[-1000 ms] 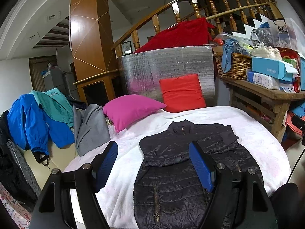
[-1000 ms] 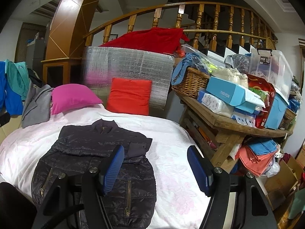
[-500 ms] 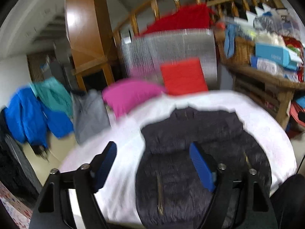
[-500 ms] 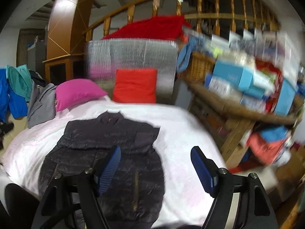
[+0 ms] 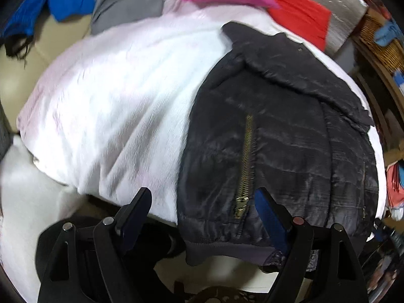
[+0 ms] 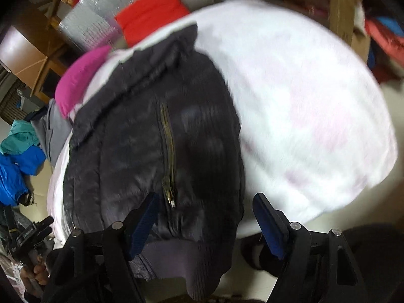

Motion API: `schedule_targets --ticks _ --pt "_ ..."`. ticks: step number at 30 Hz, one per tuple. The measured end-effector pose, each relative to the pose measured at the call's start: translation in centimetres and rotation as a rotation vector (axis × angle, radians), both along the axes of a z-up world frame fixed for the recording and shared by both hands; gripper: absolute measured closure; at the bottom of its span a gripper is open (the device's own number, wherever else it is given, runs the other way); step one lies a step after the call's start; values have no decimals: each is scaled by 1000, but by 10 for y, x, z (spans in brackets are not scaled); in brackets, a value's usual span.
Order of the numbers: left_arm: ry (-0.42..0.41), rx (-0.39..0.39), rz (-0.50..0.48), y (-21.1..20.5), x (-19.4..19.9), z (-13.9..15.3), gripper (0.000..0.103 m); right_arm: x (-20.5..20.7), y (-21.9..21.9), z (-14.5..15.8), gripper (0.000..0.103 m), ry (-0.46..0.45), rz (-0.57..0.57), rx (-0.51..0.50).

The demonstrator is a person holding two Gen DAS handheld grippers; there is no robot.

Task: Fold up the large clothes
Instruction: 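Grasp the jacket hem with both grippers and lift it toward the collar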

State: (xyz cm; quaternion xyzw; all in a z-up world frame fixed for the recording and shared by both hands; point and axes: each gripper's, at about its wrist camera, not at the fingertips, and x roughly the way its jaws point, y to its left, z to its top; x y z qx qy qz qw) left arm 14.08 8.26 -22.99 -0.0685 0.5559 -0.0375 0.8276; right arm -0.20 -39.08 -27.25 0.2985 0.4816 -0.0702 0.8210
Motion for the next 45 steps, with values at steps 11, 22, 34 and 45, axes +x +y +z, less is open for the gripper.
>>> schedule_targets --ticks 11,22,34,45 --pt "98 -66 -25 -3 -5 -40 56 -3 40 -17 68 13 77 -103" --pt "162 -47 -55 -18 -22 -65 33 -16 4 -28 34 38 16 28" --pt "69 -154 -36 5 -26 -44 94 -22 23 -5 83 -38 137 33" --pt "74 -107 -60 11 -26 -45 94 -20 23 -18 76 -1 133 69"
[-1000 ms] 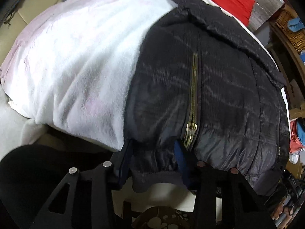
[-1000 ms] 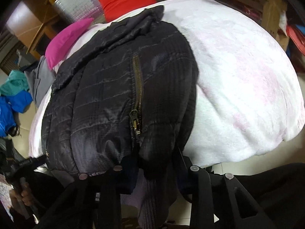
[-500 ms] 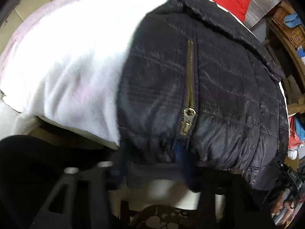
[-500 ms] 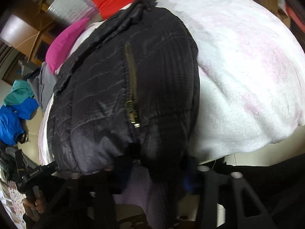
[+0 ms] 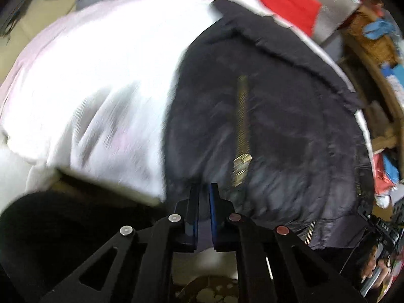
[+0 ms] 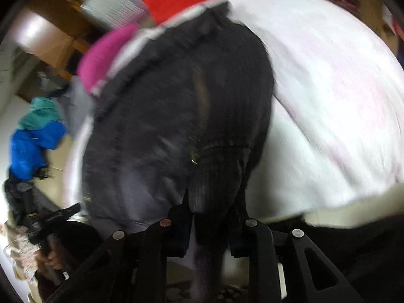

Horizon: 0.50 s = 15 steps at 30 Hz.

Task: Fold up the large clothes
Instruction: 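Grasp the jacket hem with both grippers and lift it toward the collar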

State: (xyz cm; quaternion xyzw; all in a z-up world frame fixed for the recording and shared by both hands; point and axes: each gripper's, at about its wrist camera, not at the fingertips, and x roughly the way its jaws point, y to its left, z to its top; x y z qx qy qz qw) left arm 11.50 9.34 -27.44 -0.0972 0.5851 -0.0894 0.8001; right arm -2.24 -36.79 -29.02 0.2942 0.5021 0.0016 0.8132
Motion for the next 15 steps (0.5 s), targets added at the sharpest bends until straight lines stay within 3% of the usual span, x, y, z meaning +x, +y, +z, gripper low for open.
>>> schedule_targets --ticks 1,2,3,4,5,8,10,12,13,14,15 --pt "13 3 3 2 -1 -4 85 -2 -1 -3 73 3 -6 8" --pt "18 2 3 3 -1 -6 64 -4 -4 -3 67 0 -16 23" --pt "27 3 8 4 -2 -8 49 1 -3 -5 45 3 -19 30" --pt "40 -5 12 4 -2 -11 27 2 -4 -7 25 16 -22 37" --pt "48 -29 4 3 -3 -15 25 4 -3 -11 25 28 -23 39" --pt "103 -70 -36 -2 -4 -31 25 10 6 -21 32 28 12 35" --pt "109 -41 -44 -4 -5 -39 28 11 18 -29 51 39 19 -3" --pt "87 -43 -43 -2 -5 -38 42 10 24 -23 69 23 36 -25" --pt "79 -43 -35 0 -6 -35 59 9 24 -15 75 4 50 -15" --pt "75 -44 -26 1 -8 -32 71 8 25 -9 77 -11 59 -8" --pt "71 -71 -25 5 -8 -29 75 9 29 -2 79 -30 68 -7"
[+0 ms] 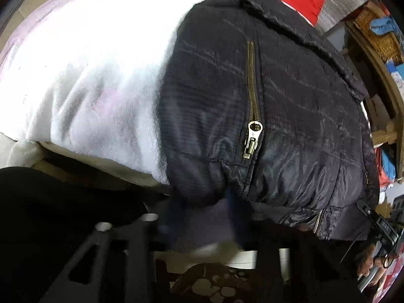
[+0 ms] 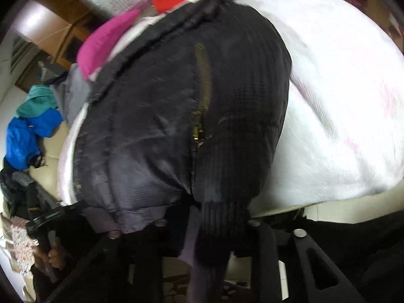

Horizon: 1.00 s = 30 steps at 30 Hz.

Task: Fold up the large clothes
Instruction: 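Grasp the jacket hem with both grippers and lift it toward the collar, then lay the hem over the collar with both grippers and release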

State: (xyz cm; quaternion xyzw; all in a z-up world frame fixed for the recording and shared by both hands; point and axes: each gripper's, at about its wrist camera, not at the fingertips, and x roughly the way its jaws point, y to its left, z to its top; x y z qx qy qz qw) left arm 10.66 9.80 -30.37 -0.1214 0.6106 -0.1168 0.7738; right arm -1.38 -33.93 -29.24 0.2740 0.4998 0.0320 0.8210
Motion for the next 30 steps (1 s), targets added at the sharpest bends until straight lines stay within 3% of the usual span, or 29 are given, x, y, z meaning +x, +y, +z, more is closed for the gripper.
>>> schedule_targets --ticks 2,6,8,10,13,15,17,19,20,21,22,23,26,30 --pt "-24 -27 -17 1 -1 13 84 -1 8 18 80 -49 26 -12" --pt "-158 -57 -83 -4 -11 51 85 -6 12 52 80 -204 53 51" --pt "-202 -68 -104 -5 -13 64 85 -6 9 55 80 -245 53 84" --pt "-178 -53 -132 -10 -15 57 84 -1 9 45 78 -201 60 78" --pt "-64 5 -132 -15 -12 19 67 0 7 19 76 -96 46 65" --pt "-34 -6 -101 -11 -10 11 60 -1 3 2 71 -44 29 86" --pt "-27 -25 -95 -9 -6 6 53 4 -1 -11 65 -13 12 112" --pt "-30 -33 -117 -14 -5 5 52 3 0 -20 53 28 23 130" --pt "-35 -29 -129 -19 -3 3 53 4 2 -25 53 47 31 146" --pt "-48 -26 -137 -20 -5 5 55 4 4 -29 59 44 41 156" --pt "-56 -19 -140 -29 -6 8 74 2 6 -26 76 25 59 141" --pt "-62 -5 -144 -30 -5 6 85 -1 7 -21 80 11 71 130" --pt "-69 -69 -150 -25 -2 24 86 -7 4 3 83 -64 101 155" --pt "-181 -182 -185 -22 4 80 87 0 4 54 83 -184 151 162"
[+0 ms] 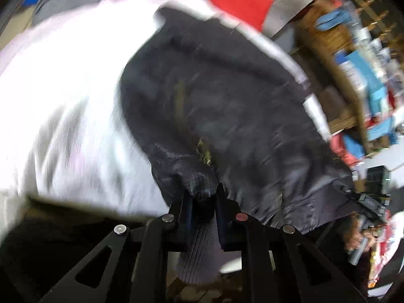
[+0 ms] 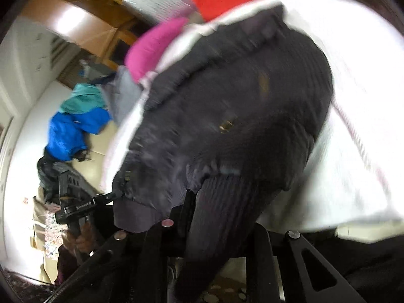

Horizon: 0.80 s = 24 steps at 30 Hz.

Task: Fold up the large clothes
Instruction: 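Lay the hem over the collar with both grippers and release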

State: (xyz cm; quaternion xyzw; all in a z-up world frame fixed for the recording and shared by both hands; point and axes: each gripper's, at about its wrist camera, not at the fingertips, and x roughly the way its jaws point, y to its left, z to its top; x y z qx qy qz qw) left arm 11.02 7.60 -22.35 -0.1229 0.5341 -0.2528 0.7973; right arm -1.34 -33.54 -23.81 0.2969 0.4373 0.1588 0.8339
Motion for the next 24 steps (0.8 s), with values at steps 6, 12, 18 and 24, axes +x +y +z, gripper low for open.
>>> schedule_targets --ticks 6,12,18,24 --pt "-148 -92 15 -4 59 86 87 44 -16 71 83 -220 -57 37" --pt "-218 -136 54 -8 150 140 86 132 -38 114 84 -339 -210 37" --pt "-221 -117 129 -34 265 140 86 249 -68 125 84 -352 -333 26" --pt "-118 -86 203 -52 365 79 86 368 -88 90 86 -254 -392 -37"
